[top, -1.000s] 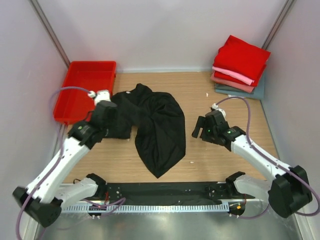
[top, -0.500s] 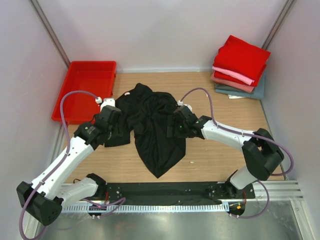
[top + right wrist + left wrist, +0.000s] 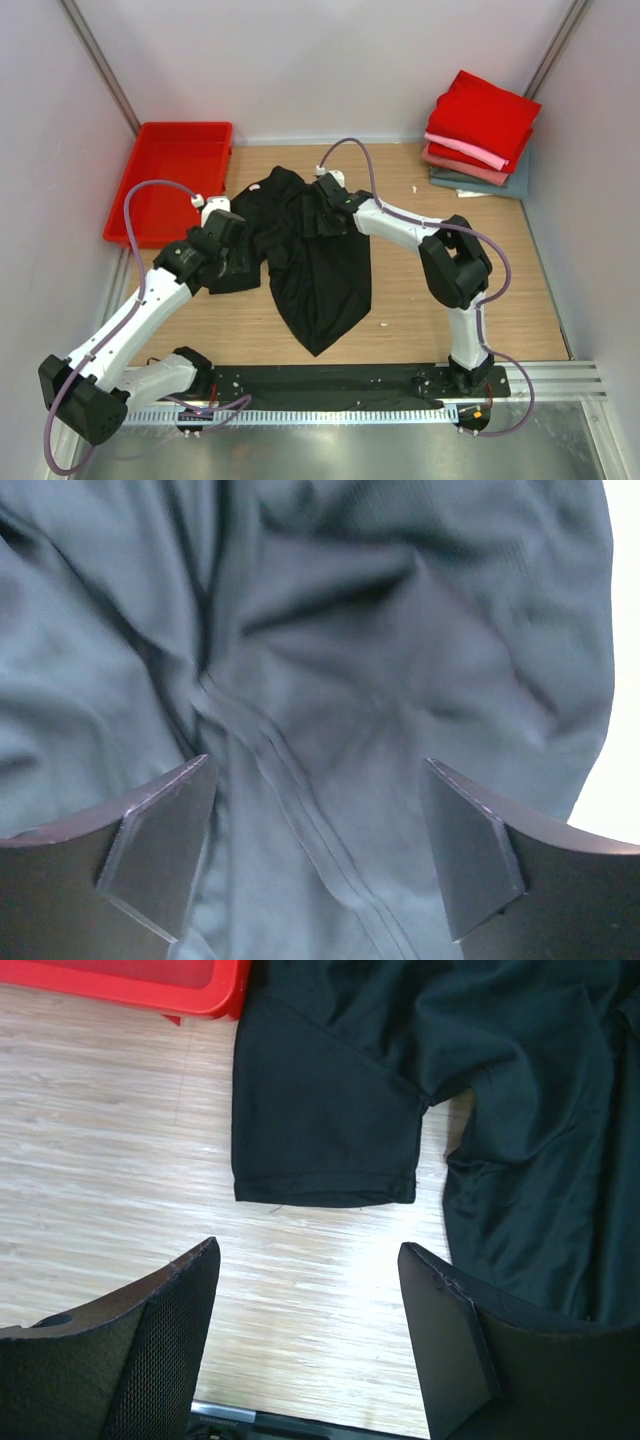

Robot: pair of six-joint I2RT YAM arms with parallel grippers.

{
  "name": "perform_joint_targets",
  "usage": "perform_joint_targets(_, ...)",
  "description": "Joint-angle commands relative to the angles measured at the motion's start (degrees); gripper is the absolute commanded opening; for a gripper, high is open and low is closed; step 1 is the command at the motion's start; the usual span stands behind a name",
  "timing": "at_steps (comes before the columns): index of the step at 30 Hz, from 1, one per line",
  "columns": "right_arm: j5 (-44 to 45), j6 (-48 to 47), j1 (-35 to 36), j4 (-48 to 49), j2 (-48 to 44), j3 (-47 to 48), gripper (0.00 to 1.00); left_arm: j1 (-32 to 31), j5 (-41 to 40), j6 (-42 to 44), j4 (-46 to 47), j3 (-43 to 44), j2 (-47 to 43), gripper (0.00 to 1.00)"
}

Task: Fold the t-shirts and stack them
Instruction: Flatten the tshirt out

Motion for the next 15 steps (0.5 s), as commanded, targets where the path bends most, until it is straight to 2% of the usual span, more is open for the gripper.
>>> perform_joint_targets(1,2.2,-2.2,-0.2,-4.6,3.9,8.5,0.87,0.6,-2.3,-0.6,-0.1,0.8,0.1,0.73)
perform_joint_targets(5,0.7,-1.1,-0.2,-6.8,8.1,13.4,0.81,0.7,-2.8,-0.7,-0.1,0.6,-0.2,0.73)
perform_joint_targets(14,-1.9,0.1,-0.2,-7.6,9.8,13.1,0.68,1.0,-2.9,-0.2,-0.1,0.9,0.5,0.73)
perform_joint_targets(15,-2.4,0.0,-0.2,-7.6,9.7,12.9,0.63,1.1,-2.9,-0.2,-0.1,0.9,0.5,0.73)
